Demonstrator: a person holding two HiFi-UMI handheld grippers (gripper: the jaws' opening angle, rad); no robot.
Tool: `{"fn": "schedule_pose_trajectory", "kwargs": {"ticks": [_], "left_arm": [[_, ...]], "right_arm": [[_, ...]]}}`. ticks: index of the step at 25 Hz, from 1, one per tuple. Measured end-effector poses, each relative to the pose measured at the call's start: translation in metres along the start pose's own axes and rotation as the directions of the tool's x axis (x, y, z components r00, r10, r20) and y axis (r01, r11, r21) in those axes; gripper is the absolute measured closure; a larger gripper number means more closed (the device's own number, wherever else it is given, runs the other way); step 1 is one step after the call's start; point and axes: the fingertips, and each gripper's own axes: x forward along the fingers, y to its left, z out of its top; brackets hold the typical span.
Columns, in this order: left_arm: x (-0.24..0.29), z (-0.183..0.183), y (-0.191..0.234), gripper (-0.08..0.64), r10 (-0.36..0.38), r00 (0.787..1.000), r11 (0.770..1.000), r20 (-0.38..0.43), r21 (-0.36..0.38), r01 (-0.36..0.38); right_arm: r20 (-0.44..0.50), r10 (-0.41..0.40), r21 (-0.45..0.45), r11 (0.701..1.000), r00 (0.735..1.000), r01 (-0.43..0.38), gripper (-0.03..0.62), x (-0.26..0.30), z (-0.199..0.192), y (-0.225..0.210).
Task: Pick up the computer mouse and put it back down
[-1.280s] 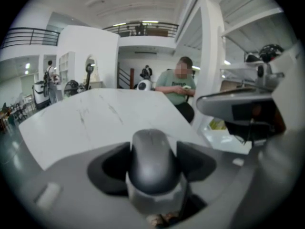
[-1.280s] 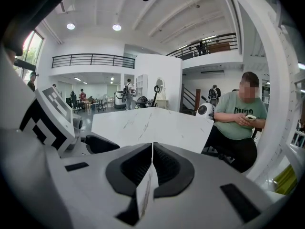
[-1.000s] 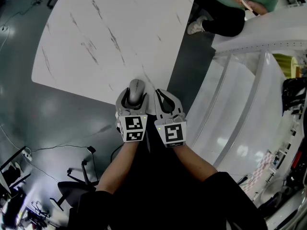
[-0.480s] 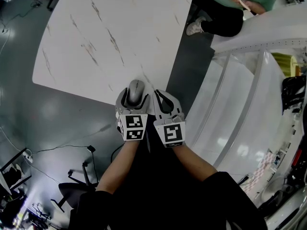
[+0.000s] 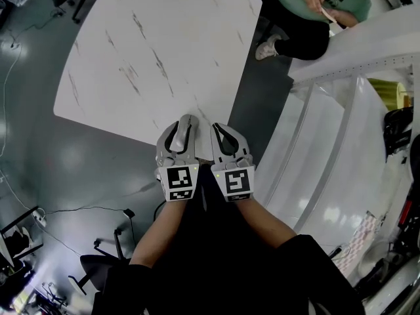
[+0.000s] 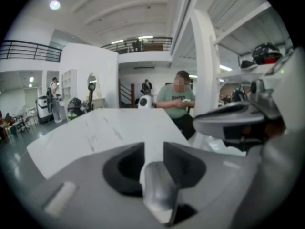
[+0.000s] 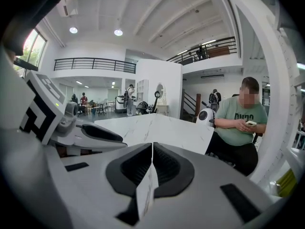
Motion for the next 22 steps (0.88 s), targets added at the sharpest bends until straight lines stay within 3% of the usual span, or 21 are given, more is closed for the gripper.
{"fn": "schedule_pose_trajectory", "kwargs": {"ticks": [3,6,14,22], "left_arm": [[-0.007,0.020,0.001,0.513,-0.012,0.999,1.000,0.050,0.000,0.012],[-0.017,0.042,0.003,0.551,-0.015,0.995,1.000,0.100,0.001,0.015],[-0.053,0.111,0.002,0.552,-0.037,0.968,0.999,0.248,0.003,0.038],[-0.099,0.173,0.009,0.552,-0.019,0.934,1.000,0.357,0.022,0.012]], "right_arm": [[0.027,-0.002,-0.003,1.000,1.000,0.002,0.572,-0.003,0.014,-0.003],[0.064,-0.010,-0.006,1.000,0.998,0.010,0.572,-0.008,0.033,-0.007],[0.193,-0.056,-0.012,0.998,0.980,0.059,0.571,-0.035,0.098,-0.023],[0.299,-0.099,-0.024,0.993,0.949,0.111,0.572,-0.072,0.149,-0.038]]}}
